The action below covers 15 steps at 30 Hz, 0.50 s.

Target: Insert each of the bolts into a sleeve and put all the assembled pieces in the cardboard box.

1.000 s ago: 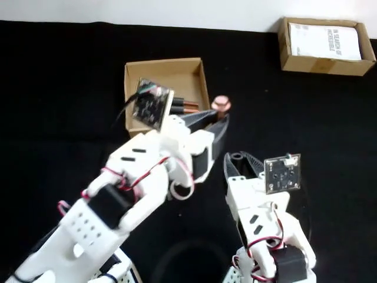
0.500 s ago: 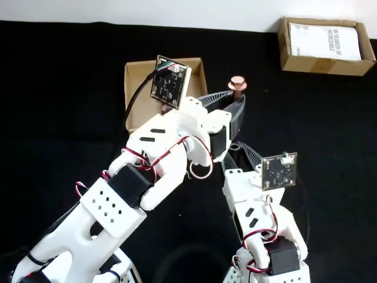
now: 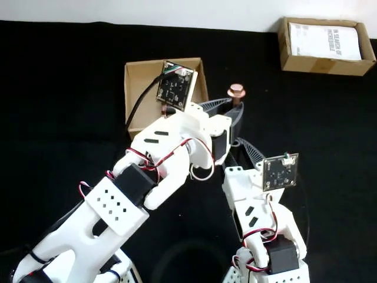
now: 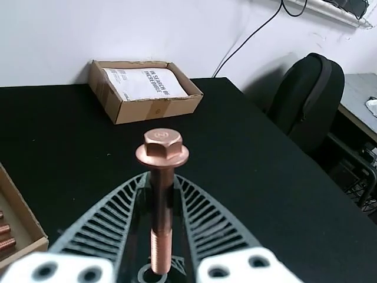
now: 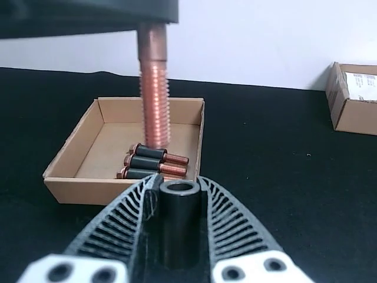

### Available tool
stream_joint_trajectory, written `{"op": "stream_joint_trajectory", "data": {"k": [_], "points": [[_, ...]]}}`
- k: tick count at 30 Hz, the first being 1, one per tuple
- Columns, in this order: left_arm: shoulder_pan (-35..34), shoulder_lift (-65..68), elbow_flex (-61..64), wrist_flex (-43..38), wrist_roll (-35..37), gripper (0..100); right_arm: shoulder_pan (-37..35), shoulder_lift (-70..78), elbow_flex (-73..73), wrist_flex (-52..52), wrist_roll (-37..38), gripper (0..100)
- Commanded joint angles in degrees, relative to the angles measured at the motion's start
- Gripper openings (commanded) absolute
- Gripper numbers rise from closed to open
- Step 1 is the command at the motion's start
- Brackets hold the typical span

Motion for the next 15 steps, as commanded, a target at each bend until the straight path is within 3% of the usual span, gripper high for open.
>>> {"op": "stream_joint_trajectory", "data": {"k": [1, 15], "points": [[-0.48, 0.92, -0.57, -0.97, 0.18, 1, 0.66, -0.48, -0.57, -1.27, -0.18, 0.6], [-0.48, 6.55, -0.40, -5.54, 0.44, 1, 0.84, -0.48, -2.95, -1.19, -0.18, 0.6]]}}
